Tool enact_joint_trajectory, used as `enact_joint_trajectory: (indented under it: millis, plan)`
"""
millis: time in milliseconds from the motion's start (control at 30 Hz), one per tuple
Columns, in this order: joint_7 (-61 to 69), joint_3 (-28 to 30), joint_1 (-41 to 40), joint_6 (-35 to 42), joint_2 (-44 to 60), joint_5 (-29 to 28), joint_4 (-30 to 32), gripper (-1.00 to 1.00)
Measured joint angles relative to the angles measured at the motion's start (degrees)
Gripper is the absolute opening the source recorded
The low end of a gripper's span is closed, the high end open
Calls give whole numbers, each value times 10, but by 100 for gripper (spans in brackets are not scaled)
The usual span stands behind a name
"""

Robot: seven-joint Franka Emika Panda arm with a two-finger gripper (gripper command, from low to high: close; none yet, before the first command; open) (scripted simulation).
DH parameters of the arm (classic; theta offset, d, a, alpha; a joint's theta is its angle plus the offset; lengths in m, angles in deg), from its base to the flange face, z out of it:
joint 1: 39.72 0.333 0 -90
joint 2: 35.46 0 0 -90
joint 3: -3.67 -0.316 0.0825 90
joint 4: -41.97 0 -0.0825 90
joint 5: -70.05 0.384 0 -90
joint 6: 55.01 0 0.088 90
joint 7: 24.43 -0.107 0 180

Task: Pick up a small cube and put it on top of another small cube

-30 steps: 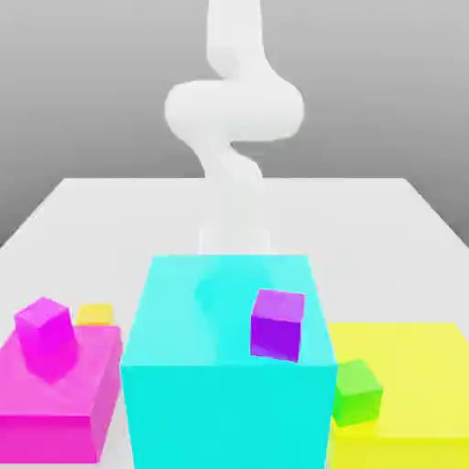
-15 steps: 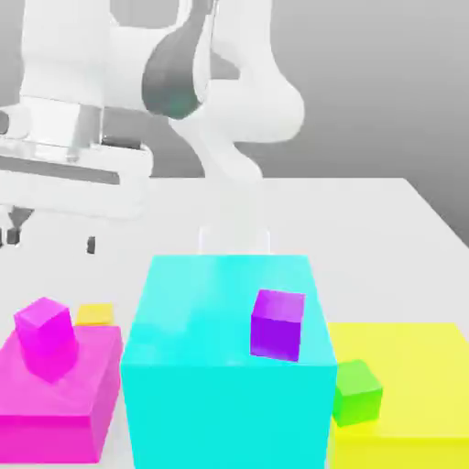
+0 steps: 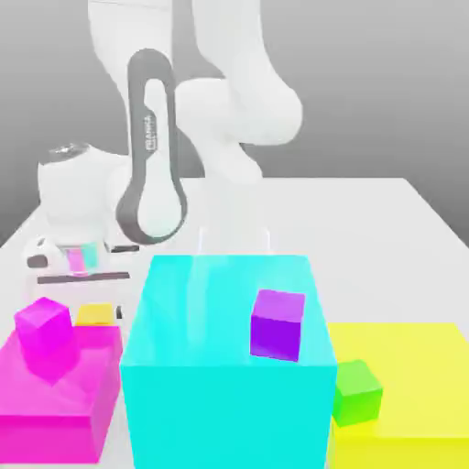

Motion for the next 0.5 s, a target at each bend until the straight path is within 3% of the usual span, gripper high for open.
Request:
enact_joint_trajectory:
  millis: [167,233,367,500]
  plan:
    - [5,-13,-12,-4,7,6,-2,-100]
    - [-14,18,14,12,-13,-17,4,-100]
    - [-123,106,64,69,-92,-165,23,-100]
    - [-204,107,34,133,-166,-279,35,-100]
